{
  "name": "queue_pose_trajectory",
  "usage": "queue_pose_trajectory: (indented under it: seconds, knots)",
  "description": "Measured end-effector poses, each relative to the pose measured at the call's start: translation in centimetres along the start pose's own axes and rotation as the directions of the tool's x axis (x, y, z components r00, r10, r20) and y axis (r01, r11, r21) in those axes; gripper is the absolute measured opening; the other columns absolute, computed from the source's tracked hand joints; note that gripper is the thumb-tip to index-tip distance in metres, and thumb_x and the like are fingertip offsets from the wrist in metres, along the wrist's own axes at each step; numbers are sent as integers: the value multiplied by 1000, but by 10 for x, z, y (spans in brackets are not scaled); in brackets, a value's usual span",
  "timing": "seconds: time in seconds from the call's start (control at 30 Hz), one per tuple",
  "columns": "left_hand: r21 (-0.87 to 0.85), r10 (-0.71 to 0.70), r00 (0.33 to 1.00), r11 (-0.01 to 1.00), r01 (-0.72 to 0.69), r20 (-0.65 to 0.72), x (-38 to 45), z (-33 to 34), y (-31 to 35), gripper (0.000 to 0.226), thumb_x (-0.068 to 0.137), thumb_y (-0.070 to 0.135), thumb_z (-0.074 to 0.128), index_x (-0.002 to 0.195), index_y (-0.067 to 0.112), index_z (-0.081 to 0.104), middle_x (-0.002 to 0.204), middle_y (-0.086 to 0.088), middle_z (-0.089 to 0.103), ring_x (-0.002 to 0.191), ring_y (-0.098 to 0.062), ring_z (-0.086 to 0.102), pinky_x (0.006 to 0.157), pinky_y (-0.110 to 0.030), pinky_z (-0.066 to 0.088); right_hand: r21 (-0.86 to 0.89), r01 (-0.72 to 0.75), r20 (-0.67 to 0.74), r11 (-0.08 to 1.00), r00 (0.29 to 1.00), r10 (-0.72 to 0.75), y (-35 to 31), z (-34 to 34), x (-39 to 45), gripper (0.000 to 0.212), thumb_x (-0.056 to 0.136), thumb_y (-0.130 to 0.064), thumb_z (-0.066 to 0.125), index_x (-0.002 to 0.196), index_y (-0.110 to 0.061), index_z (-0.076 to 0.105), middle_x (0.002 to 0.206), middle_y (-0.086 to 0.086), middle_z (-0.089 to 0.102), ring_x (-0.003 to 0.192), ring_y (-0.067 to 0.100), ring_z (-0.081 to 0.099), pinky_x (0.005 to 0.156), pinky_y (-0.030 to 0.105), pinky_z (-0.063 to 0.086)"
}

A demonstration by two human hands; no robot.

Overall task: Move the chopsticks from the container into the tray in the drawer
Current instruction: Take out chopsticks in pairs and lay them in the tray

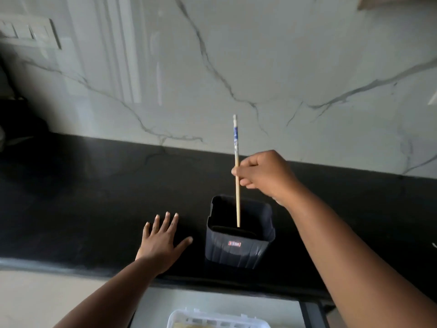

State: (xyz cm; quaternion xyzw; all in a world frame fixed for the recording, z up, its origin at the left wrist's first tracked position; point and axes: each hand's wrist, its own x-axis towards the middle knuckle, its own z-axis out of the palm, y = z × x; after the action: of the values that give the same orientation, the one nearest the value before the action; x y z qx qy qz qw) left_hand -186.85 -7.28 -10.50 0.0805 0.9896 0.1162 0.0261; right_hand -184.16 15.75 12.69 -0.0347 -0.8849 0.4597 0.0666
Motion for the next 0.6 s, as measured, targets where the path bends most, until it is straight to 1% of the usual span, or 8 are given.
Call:
queue_pose_trajectory:
  seconds: [0.1,0.17,0.23,0.3,0.4,0.5,0.53,0.6]
  knots:
    - [-169,111,978,975,-142,-179,2,-36,23,94,73,73,9,154,25,3,157,9,-13,148,-16,-8,120,-46,1,194,42,21,980,999,-47,-41,-38,-7,10,80,-15,77,84,-6,71,82,15,75,74,23,74,71,32,62]
    - [-225,214,864,911,-345,-456,3,-81,48,80,84,66,28,152,26,12,161,4,1,148,-14,-2,120,-40,6,286,18,67,958,997,-39,-56,-50,-11,12,80,-11,76,87,-3,70,83,17,74,71,22,73,69,32,61]
    - [-71,367,618,821,-567,-695,-1,-133,74,63,92,51,44,146,24,29,156,-7,27,145,-21,22,117,-32,18,379,-25,105,925,994,-16,-62,-55,-13,14,81,-10,75,89,-1,69,81,17,74,69,22,72,70,34,61]
    - [172,539,331,683,-709,-775,-6,-174,96,43,94,35,52,134,20,46,142,-13,48,133,-26,42,109,-31,31,503,-98,167,859,986,14,-63,-55,-15,13,82,-8,73,90,0,69,76,14,73,65,20,71,66,32,60]
    - [301,653,134,510,-806,-746,-18,-208,111,25,91,19,60,116,20,60,123,-9,65,114,-22,59,91,-32,48,635,-232,285,737,957,56,-57,-52,-22,9,83,-11,70,86,-2,70,71,9,72,63,18,69,64,30,62]
    - [132,550,177,475,-870,-816,-31,-223,119,20,90,11,59,106,21,65,113,8,68,102,-13,64,86,-26,50,645,-299,335,703,938,91,-47,-53,-34,25,85,-27,69,91,-3,71,82,12,73,69,21,72,66,33,62]
    - [-21,445,269,487,-873,-854,-38,-229,124,17,90,14,60,100,26,67,108,16,68,97,-10,64,83,-24,49,596,-267,287,757,952,110,-43,-53,-38,36,85,-37,68,98,-3,70,86,12,74,72,22,72,68,34,62]
    - [-441,208,567,440,-782,-797,-49,-247,136,13,90,21,64,88,33,67,92,19,70,83,-3,64,74,-21,51,325,-107,56,940,994,94,-36,-52,-46,54,81,-53,66,114,-10,63,99,3,71,83,21,71,75,36,61]
